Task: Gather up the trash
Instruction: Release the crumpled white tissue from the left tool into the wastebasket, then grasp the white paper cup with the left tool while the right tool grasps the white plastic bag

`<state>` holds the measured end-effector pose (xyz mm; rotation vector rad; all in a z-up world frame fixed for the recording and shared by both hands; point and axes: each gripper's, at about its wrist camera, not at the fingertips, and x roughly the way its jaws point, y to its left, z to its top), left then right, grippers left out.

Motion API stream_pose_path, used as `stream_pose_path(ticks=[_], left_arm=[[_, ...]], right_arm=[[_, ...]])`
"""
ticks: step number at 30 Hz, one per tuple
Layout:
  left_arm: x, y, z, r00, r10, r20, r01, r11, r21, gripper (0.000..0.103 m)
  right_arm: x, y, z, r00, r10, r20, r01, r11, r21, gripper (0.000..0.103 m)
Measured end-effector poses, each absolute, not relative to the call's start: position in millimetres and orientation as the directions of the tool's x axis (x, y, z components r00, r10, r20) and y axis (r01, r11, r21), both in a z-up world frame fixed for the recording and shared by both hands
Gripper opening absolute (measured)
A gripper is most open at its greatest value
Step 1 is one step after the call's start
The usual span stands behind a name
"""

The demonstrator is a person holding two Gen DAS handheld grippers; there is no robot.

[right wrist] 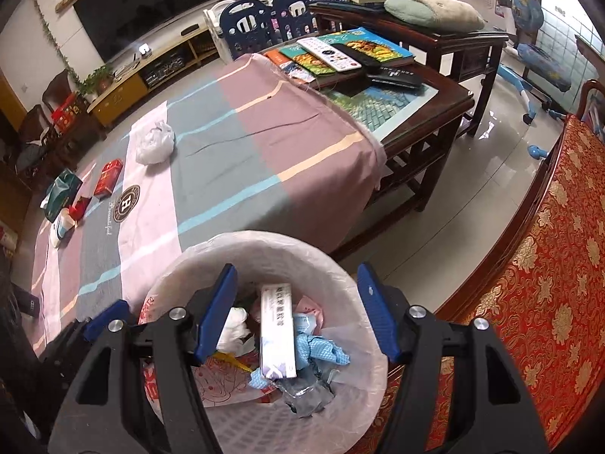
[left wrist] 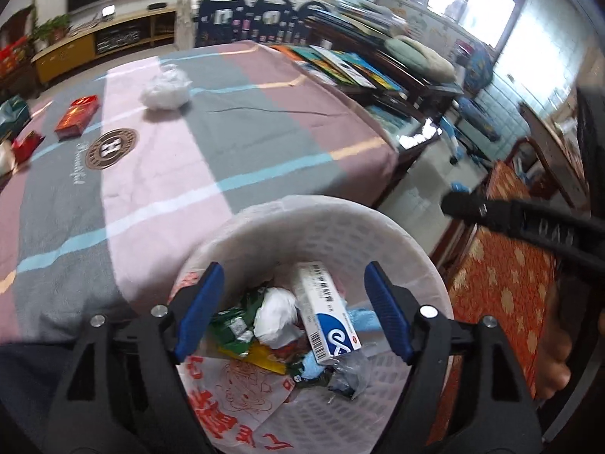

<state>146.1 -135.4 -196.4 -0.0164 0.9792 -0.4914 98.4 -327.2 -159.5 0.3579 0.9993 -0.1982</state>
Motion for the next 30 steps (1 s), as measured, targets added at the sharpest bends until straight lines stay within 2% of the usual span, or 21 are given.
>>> stream_pose_path(ticks=[3, 8, 13, 16, 22, 24, 26, 30], left_arm=[[158.6, -97.0, -191.9, 0.513, -0.359, -0.779, 0.263, 0.930, -0.256, 0.082], [186.8, -4.6, -197.2, 0.598, -0.131, -0.791, -0.101, 0.966, -0.236, 0.081], [197.5, 73.4, -207.5, 0.595, 0.014, -0.803, -0.334, 0.914, -0.231, 0.077], [200.9, 109.9, -202.8, 0.621, 0.027, -0.783, -0.407, 0.865, -0.293, 0.077], [240.4, 168.4, -196.3, 0.629, 0.157, -0.761, -0.533, 0.800, -0.276, 0.079], [259.2, 190.8, -197.0, 0.627, 0.190, -0.755, -0.574, 0.768, -0.283, 0.084], [283.7, 212.8, -197.1, 0.642, 0.179, -0.746, -0.583, 0.746, -0.323, 0.092], [338.5, 242.9, -200.3, 0.646, 0.102, -0.756, -0.538, 0.764, -0.356, 0.097]], right_arm=[[101.7, -319.4, -163.4, 0.525, 0.006, -0.851, 0.312, 0.929, 0.200, 0.065], [117.0, -300.5, -170.1, 0.519, 0.030, -0.854, 0.264, 0.945, 0.193, 0.066], [149.5, -260.3, -182.3, 0.491, 0.091, -0.866, 0.178, 0.963, 0.203, 0.066], [170.9, -230.1, -185.1, 0.482, 0.123, -0.868, 0.122, 0.971, 0.206, 0.066], [207.0, -164.7, -185.9, 0.461, 0.194, -0.866, -0.005, 0.977, 0.215, 0.066], [214.7, -147.5, -187.8, 0.454, 0.197, -0.869, -0.040, 0.979, 0.201, 0.066], [220.7, -137.8, -190.7, 0.446, 0.197, -0.873, -0.056, 0.980, 0.193, 0.066], [230.5, -135.2, -202.0, 0.419, 0.191, -0.888, -0.040, 0.981, 0.192, 0.066]])
